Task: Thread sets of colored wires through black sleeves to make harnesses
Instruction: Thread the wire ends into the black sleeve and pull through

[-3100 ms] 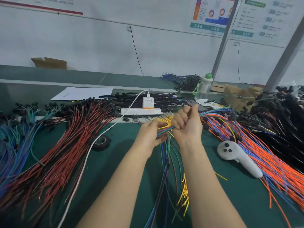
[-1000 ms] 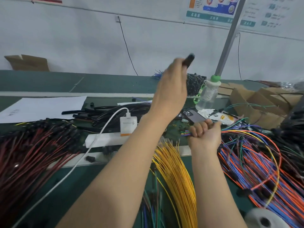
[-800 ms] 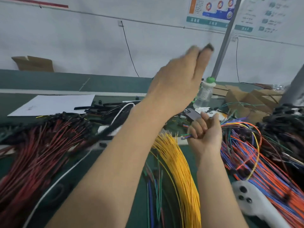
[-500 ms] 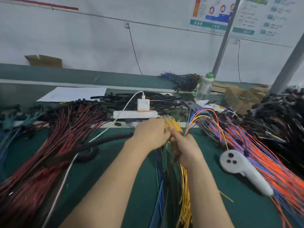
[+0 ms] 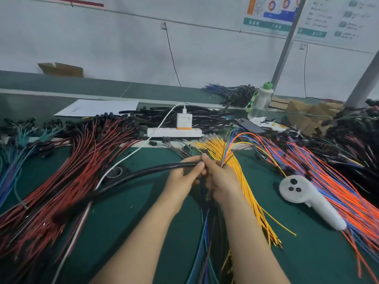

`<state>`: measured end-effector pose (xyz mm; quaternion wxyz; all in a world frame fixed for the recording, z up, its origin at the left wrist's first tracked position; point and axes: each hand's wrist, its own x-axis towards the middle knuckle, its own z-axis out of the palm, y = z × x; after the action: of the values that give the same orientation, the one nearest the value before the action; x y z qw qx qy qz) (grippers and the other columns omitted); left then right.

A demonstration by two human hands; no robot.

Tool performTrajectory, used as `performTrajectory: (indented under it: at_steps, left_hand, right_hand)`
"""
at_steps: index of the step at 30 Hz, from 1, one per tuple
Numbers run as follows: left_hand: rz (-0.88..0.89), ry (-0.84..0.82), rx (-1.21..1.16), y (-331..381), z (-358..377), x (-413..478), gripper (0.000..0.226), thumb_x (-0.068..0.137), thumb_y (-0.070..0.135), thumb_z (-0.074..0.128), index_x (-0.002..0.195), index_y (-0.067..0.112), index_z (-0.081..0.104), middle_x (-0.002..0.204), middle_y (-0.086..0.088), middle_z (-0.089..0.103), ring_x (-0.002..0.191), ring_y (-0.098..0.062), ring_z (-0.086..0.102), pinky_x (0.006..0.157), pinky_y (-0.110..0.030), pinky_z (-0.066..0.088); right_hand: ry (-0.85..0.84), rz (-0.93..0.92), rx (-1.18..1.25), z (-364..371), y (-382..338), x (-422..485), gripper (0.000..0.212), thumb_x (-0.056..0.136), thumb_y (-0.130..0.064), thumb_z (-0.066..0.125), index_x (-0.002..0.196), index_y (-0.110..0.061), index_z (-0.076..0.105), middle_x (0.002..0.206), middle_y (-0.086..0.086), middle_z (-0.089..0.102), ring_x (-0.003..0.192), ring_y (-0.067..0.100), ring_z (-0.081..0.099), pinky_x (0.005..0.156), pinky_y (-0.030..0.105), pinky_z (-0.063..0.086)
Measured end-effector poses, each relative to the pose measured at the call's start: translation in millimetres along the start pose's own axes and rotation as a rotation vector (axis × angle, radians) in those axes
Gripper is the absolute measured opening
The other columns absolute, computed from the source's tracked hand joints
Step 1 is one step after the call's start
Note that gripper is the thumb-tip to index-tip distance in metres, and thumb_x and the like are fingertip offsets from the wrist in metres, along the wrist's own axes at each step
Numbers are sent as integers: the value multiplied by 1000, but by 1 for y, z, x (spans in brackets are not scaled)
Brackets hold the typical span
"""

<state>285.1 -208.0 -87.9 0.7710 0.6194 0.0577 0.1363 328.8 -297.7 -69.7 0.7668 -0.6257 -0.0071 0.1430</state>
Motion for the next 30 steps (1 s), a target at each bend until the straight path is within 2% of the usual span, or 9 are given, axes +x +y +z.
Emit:
performTrajectory:
  at_steps: [3, 5, 8, 10, 13, 18, 22, 30]
  left_hand:
    - [-29, 121, -177, -1, -2, -1, 9, 91, 10, 57, 92, 13, 66, 73, 3, 68, 70, -6, 62, 66, -18, 50]
    - [-98, 185, -397, 1, -5, -1, 9, 91, 8, 57, 87, 7, 66, 71, 1, 70, 67, -7, 64, 64, -16, 54]
    - [-197, 167, -621, 4, -8, -4, 9, 91, 8, 58, 84, 5, 64, 70, -4, 68, 63, -8, 65, 61, -18, 55]
    - [-268, 134, -679, 5, -5, -7, 8, 90, 7, 58, 84, 4, 63, 68, -6, 67, 59, -8, 64, 57, -17, 55]
    - [-349, 73, -695, 5, 0, -10, 8, 89, 5, 57, 86, 1, 63, 69, -8, 67, 57, -9, 65, 55, -17, 54]
    - [-392, -23, -695, 5, 3, -14, 8, 87, 7, 57, 89, 2, 63, 69, -7, 67, 57, -9, 65, 57, -16, 55]
    - [-356, -102, -686, 7, 4, -16, 16, 74, 11, 63, 88, 7, 68, 75, -6, 68, 61, -9, 64, 60, -17, 56]
    - [-381, -85, -703, 10, 6, -19, 23, 70, 11, 65, 91, 3, 67, 73, -8, 68, 60, -9, 65, 55, -13, 54]
  right_hand:
    - [10, 3, 58, 4, -2, -1, 35, 92, -24, 62, 64, -16, 44, 43, -3, 38, 29, 5, 24, 32, 14, 16]
    - [31, 3, 329, 0, -8, -1, 40, 95, -24, 56, 60, -21, 37, 38, -9, 29, 28, 3, 20, 30, 15, 13]
    - [-1, -97, 824, -12, -16, -3, 56, 99, -23, 45, 45, -24, 29, 38, -8, 17, 34, 7, 9, 34, 19, 9]
    - [-14, -167, 996, -18, -20, -7, 58, 99, -25, 43, 43, -23, 27, 39, -6, 15, 41, 11, 4, 35, 21, 10]
    - [-50, -215, 1150, -20, -25, -10, 58, 100, -33, 41, 46, -21, 27, 38, -5, 15, 42, 12, 2, 33, 21, 10]
    - [-60, -217, 1175, -18, -28, -13, 62, 101, -39, 40, 44, -20, 26, 38, -6, 15, 42, 11, 1, 33, 20, 9]
    - [-48, -221, 1175, -17, -27, -14, 61, 101, -40, 39, 45, -20, 26, 42, -7, 12, 43, 12, 1, 34, 20, 9]
    - [9, -245, 1131, -15, -27, -15, 57, 100, -42, 41, 51, -21, 24, 41, -8, 15, 44, 12, 2, 33, 19, 10]
